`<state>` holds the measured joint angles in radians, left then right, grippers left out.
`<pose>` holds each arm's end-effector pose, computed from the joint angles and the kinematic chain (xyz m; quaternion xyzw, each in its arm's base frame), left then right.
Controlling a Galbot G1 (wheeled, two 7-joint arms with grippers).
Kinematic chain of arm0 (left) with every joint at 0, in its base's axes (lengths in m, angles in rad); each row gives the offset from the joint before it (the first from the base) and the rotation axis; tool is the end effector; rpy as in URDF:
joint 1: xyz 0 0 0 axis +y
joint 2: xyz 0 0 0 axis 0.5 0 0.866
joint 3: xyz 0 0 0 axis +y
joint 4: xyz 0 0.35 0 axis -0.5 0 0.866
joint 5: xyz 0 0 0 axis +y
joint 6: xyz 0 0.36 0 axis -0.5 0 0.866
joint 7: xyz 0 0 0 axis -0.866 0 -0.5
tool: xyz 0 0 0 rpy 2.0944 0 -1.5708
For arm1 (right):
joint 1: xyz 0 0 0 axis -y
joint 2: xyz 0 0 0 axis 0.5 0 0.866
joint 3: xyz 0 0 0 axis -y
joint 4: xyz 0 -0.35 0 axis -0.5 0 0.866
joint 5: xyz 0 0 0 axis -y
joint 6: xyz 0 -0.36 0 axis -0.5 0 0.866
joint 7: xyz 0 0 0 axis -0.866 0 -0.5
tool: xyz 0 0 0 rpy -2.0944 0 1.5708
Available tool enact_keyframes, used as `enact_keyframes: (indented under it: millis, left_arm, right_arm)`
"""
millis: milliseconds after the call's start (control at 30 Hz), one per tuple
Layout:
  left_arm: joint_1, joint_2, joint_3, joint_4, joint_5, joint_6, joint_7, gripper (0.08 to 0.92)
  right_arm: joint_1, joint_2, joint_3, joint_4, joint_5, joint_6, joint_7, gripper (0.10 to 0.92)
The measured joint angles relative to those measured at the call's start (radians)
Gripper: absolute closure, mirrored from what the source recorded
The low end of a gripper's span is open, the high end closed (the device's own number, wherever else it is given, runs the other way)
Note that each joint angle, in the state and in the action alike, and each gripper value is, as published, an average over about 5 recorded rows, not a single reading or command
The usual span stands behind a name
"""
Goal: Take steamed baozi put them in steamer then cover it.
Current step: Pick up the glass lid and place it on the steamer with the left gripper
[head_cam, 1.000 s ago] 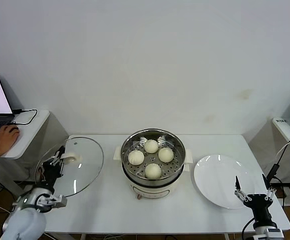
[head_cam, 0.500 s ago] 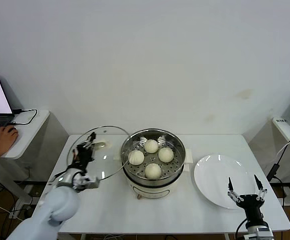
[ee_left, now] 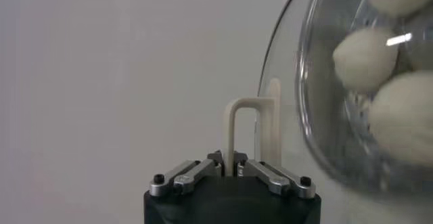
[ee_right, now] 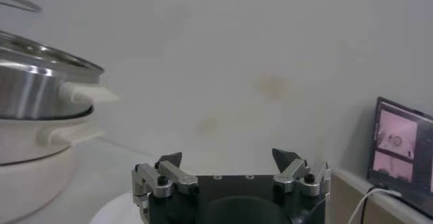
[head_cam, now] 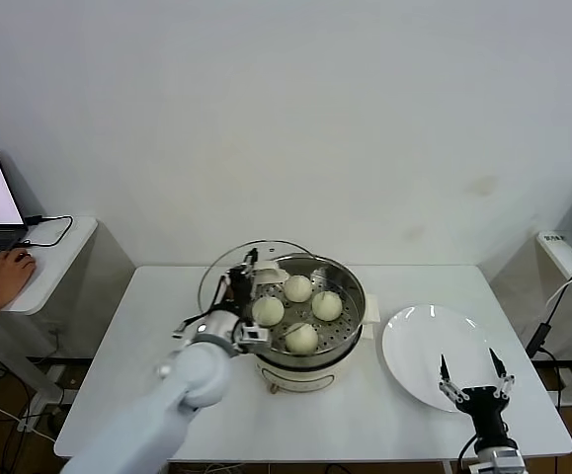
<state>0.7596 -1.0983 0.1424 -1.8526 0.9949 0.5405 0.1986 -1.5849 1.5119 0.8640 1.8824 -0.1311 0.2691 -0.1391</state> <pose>0.3514 -0.0765 -0.2295 0.0904 0.7413 0.6629 0.0531 0.1583 -0.1283 -0.3651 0.0441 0.9831 -0.1775 0.0037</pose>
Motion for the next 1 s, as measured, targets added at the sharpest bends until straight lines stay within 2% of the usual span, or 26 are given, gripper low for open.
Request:
enact_keyframes:
  millis: [533,1000]
  left_arm:
    - [-0.060,-0.155,0.101,0.107,0.138,0.047,0.061,0.850]
    - [-0.047,-0.178,0.112,0.116,0.196,0.054,0.075,0.850]
  right_arm:
    - [-0.002,0.005,-0.018,-0.014,-0.027,0.008,0.001,0.202]
    - [0.001,0.002,-0.018,-0.019,-0.029,0.009,0.001,0.203]
